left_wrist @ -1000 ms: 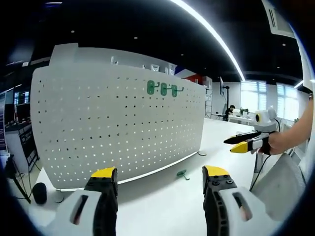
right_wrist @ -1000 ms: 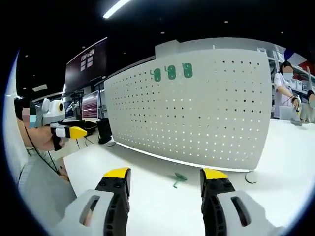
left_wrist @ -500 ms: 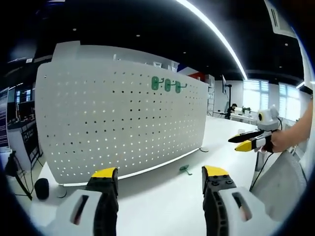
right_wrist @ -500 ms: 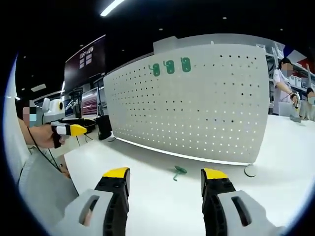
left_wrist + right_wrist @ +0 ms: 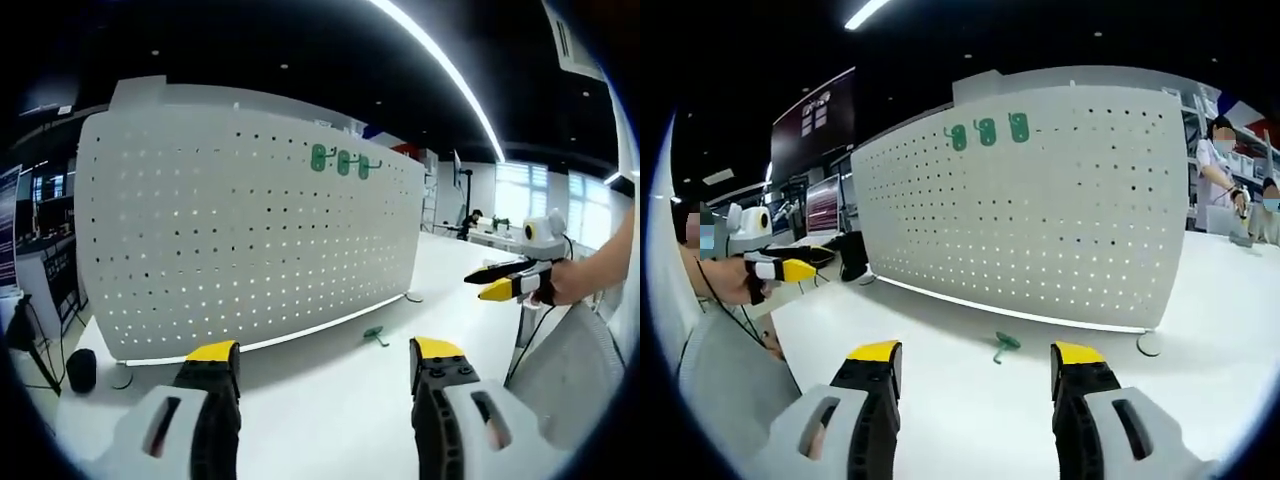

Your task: Insert the hook assembly into the mounting plate slot until the hook locks in place.

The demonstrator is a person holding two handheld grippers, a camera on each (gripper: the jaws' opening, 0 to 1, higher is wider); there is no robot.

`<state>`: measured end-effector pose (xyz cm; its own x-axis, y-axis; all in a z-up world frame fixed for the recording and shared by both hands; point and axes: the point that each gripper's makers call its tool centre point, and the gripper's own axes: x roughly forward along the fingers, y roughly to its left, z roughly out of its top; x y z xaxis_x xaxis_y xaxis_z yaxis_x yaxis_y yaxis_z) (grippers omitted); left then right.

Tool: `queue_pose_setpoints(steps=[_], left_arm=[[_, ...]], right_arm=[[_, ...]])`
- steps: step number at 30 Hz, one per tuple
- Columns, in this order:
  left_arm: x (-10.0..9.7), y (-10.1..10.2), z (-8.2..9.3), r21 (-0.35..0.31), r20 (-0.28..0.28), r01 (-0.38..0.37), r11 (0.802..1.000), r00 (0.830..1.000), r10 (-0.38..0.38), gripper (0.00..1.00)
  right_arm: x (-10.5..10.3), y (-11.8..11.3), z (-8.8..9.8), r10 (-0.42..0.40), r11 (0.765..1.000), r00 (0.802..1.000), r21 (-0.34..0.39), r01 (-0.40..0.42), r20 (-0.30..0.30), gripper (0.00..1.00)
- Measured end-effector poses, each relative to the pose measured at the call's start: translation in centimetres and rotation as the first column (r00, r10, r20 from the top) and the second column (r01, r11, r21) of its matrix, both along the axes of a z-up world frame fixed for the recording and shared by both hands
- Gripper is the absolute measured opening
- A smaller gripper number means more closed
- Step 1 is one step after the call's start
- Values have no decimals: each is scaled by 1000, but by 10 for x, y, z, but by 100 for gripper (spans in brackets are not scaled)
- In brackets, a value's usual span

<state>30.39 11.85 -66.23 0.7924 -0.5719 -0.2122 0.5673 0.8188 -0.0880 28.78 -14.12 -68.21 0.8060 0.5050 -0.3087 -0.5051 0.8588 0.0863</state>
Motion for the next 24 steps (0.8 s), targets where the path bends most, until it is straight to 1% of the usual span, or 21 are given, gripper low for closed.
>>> queue_pose_setpoints(steps=[8,18,24], left_arm=[[-1,1,0,1,1,-4,1000,1000,4,70],[-3,5,-5,3,-6,-16,1000,1000,16,71],[-4,4,-6,-1,-6,-16,1000,1000,16,70]], right_arm=[[0,-2,-1,-12,1000,1000,10,12,-11,58],[-3,-2,0,-9,1000,1000,17,10,-13,59],[-7,-1,-2,-4,1000,1000,16,4,-20,59]])
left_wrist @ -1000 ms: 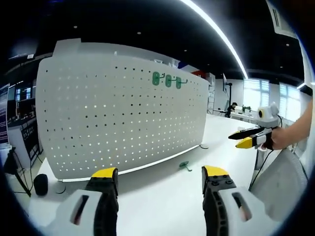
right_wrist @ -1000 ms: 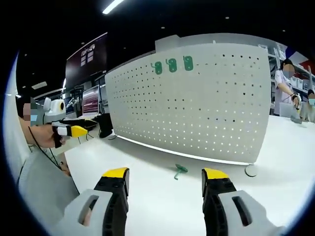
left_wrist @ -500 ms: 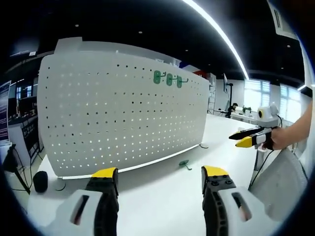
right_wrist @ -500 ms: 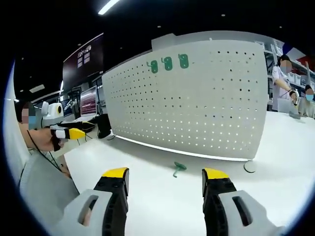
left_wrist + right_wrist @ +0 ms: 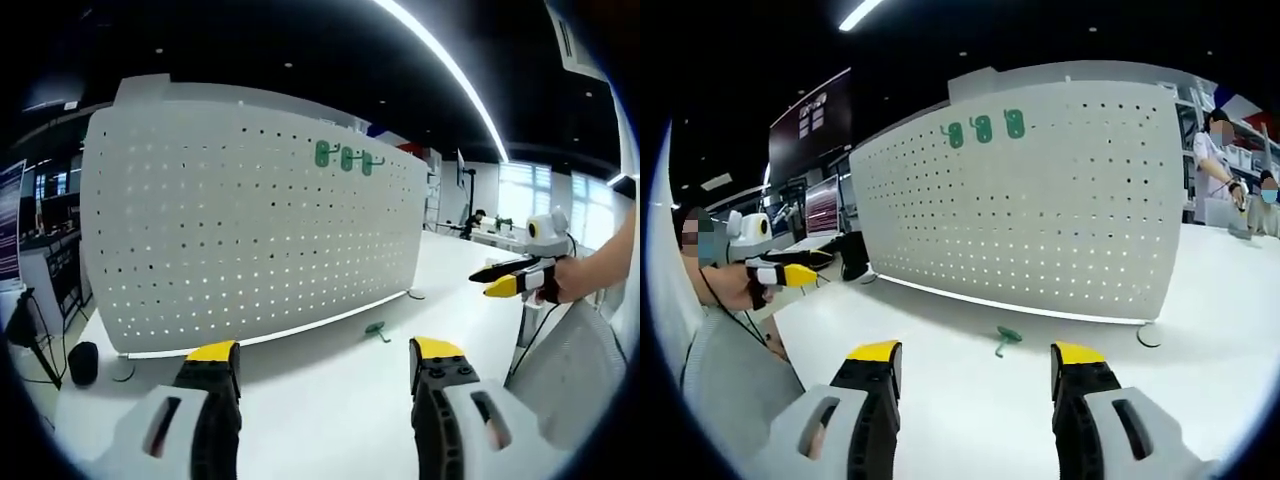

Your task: Insert the hook assembly into the mounting plate slot until the hook locks in place.

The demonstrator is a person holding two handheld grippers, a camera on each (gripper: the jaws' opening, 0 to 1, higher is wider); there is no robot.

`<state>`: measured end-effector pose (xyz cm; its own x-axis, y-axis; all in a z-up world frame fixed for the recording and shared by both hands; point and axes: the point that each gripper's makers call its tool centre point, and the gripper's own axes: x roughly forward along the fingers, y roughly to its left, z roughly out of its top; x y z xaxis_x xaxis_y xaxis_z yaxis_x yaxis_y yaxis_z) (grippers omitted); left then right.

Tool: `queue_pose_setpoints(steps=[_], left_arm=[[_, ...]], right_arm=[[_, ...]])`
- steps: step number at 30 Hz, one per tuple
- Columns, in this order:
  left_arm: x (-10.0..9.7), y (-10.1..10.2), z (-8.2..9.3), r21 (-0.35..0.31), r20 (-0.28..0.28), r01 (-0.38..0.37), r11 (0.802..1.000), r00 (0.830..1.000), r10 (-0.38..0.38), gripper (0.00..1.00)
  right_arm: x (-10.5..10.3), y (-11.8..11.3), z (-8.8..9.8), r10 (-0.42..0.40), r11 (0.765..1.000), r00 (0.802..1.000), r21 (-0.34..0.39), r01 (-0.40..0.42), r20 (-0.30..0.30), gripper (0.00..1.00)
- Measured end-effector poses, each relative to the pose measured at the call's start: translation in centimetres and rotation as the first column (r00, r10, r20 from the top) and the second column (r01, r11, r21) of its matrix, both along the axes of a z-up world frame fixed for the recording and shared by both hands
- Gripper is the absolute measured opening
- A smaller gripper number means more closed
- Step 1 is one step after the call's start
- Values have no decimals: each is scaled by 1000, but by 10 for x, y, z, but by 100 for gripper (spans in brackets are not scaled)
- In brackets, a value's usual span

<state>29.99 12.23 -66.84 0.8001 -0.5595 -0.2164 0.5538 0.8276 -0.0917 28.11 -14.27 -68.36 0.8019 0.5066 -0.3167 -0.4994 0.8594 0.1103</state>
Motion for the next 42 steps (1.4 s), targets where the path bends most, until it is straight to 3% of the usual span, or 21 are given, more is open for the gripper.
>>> queue_pose_setpoints(steps=[13,18,19,30,35,37,41,42], left_arm=[[0,-2,2,0,5,7,1000,1000,-7,70],[3,-4,-1,34,-14,23,999,1000,-22,70],[5,-4,-4,67,-22,33,997,999,-31,70],[19,-20,-12,138,-98,165,977,983,-152,70],[23,-33,-25,247,-155,281,928,956,-248,70],[24,-38,-24,255,-160,307,917,949,-273,69],[28,-49,-23,332,-150,368,869,930,-336,67],[29,-51,-23,330,-149,374,867,927,-344,67]], right_arm=[[-3,0,-1,2,1000,1000,-2,-2,-6,58],[-3,1,-1,2,1000,1000,0,-2,-7,58],[-3,1,-1,3,1000,1000,-3,-3,-7,58],[-3,1,-1,4,1000,1000,2,-4,-6,58],[-2,2,-2,5,1000,1000,-11,-5,-7,58],[-3,2,-4,6,1000,1000,-8,-6,-14,58],[-2,0,-4,1,1000,1000,-5,-1,-16,58],[-2,0,-3,1,1000,1000,-3,-1,-15,58]])
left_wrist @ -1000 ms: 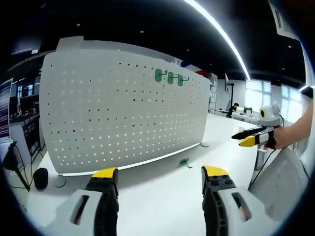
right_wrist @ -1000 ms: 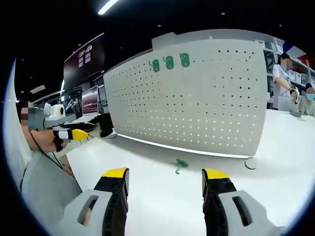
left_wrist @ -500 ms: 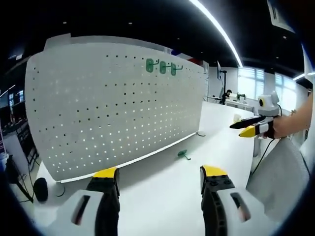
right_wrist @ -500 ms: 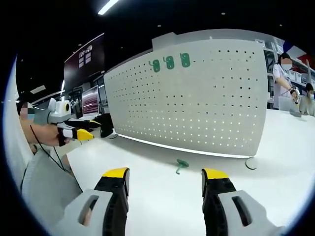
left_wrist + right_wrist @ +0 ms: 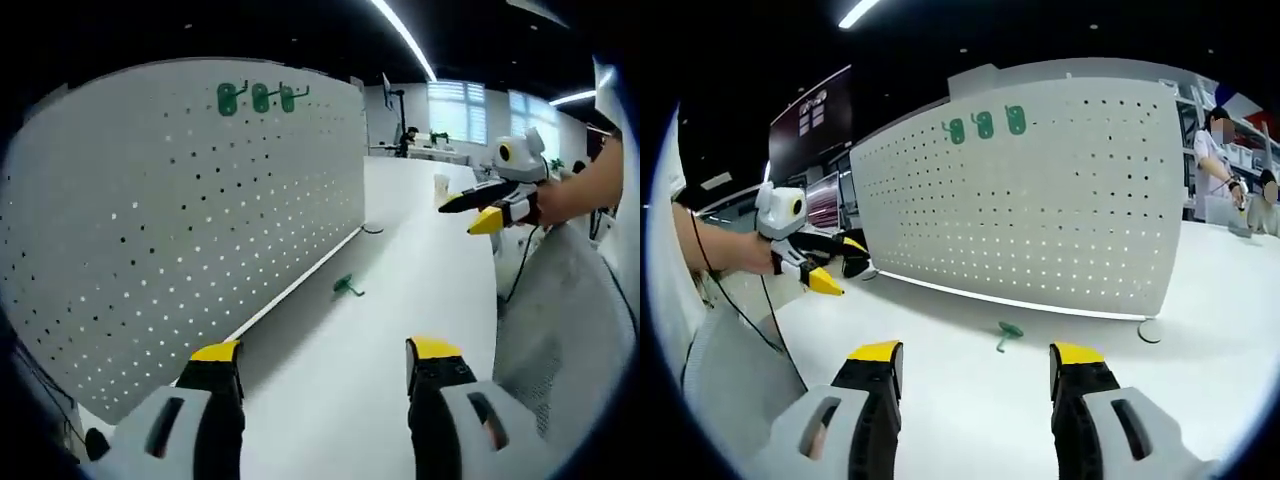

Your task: Insert the hook assembly into the mounting plate slot until the hook locks in place.

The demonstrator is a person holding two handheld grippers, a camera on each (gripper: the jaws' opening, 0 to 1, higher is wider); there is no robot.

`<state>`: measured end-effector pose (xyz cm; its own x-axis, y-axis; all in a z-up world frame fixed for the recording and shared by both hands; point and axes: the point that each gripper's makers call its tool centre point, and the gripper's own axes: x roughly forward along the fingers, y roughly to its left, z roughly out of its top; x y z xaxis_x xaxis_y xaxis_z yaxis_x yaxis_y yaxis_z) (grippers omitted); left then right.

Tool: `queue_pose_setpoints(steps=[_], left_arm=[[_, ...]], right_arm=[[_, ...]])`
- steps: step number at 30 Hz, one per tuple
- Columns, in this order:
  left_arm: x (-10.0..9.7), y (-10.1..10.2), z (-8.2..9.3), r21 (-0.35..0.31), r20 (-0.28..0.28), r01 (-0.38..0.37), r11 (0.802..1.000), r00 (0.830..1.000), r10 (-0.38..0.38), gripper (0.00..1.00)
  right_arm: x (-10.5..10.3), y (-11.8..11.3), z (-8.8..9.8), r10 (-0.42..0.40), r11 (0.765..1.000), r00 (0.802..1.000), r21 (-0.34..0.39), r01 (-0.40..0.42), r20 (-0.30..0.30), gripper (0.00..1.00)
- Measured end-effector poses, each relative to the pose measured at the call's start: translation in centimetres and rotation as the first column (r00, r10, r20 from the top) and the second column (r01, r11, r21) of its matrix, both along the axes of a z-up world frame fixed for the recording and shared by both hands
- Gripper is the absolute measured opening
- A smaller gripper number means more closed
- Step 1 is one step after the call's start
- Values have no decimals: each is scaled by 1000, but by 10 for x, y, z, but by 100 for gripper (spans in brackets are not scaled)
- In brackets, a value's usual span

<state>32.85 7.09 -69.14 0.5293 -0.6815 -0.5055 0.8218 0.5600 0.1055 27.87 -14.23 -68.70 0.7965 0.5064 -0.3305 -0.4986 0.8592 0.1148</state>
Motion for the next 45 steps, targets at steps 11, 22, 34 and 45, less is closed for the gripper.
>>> queue_pose_setpoints(steps=[11,22,34,45], left_arm=[[9,-20,-8,56,-27,110,992,994,-108,69],[19,-37,-20,108,-68,177,978,983,-171,69],[28,-58,-27,143,-124,212,967,973,-195,69],[33,-73,-32,192,-148,278,941,956,-252,69]], right_arm=[[0,0,0,3,1000,1000,-17,-3,7,57],[-1,3,-3,18,1000,1000,-21,-18,-3,57],[0,0,-2,6,1000,1000,-22,-6,3,57],[-1,3,-7,18,999,1000,-26,-19,-17,56]])
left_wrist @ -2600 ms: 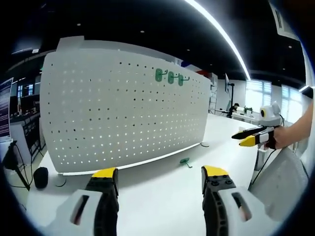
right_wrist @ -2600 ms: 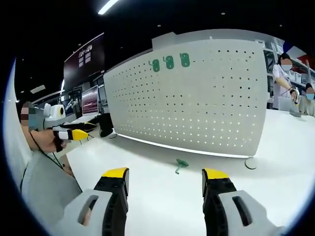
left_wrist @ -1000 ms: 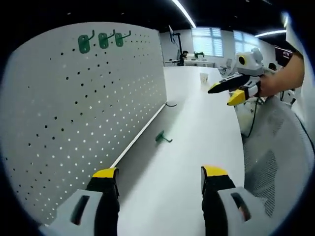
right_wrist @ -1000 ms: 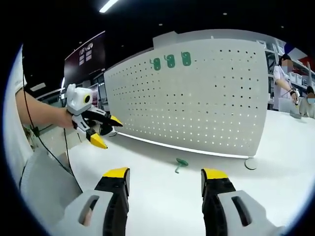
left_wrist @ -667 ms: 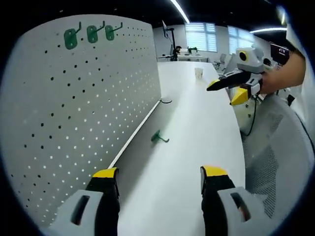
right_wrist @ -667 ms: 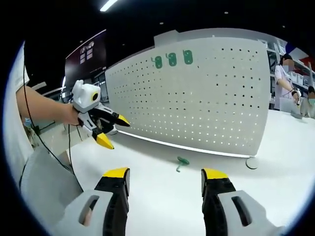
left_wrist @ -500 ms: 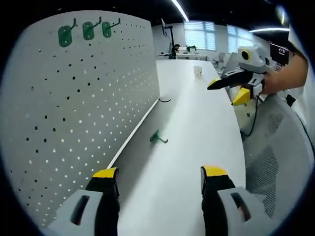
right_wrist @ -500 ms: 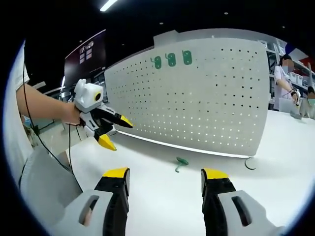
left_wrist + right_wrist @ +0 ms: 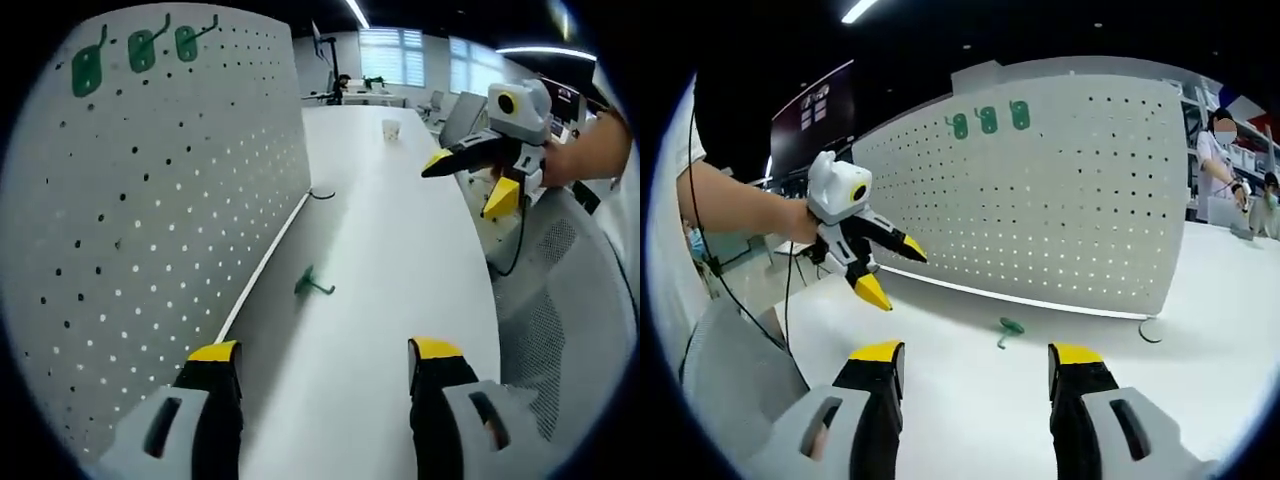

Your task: Insert the hook assembly into the mounting plate slot until the hook locks in place.

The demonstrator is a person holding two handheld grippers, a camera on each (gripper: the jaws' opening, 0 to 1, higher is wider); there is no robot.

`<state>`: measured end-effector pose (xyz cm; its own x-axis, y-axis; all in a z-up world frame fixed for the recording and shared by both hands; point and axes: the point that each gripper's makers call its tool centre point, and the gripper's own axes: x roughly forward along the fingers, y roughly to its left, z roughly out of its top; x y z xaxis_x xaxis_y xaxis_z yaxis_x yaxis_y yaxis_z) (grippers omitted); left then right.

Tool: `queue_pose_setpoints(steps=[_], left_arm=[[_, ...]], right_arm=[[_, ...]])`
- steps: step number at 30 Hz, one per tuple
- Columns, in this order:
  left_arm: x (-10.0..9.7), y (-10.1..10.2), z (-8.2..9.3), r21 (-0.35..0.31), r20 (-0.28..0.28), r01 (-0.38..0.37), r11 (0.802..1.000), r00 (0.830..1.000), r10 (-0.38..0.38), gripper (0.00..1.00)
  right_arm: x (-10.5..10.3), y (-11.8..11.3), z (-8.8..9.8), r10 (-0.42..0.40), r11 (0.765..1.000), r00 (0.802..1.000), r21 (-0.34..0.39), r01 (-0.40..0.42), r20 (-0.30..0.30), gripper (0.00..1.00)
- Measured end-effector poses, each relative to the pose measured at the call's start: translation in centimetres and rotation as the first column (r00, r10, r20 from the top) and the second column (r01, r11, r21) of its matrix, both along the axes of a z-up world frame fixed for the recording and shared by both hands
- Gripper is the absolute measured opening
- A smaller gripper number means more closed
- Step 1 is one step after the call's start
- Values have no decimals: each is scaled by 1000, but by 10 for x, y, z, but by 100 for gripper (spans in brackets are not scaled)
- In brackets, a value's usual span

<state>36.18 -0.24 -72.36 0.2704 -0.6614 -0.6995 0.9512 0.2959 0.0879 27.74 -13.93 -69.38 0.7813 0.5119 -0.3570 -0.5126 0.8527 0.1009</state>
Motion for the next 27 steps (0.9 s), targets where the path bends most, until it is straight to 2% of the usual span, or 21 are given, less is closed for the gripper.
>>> queue_pose_setpoints(steps=[16,21,27], left_arm=[[8,-24,-1,67,28,132,989,991,-134,65],[11,-33,-2,64,5,153,986,988,-153,65],[13,-39,-10,109,0,201,974,979,-202,64]], right_arm=[[-1,3,-2,16,1000,1000,-26,-16,-1,56],[0,2,-1,10,1000,1000,-23,-10,2,56],[0,0,-1,6,1000,1000,-23,-6,0,56]])
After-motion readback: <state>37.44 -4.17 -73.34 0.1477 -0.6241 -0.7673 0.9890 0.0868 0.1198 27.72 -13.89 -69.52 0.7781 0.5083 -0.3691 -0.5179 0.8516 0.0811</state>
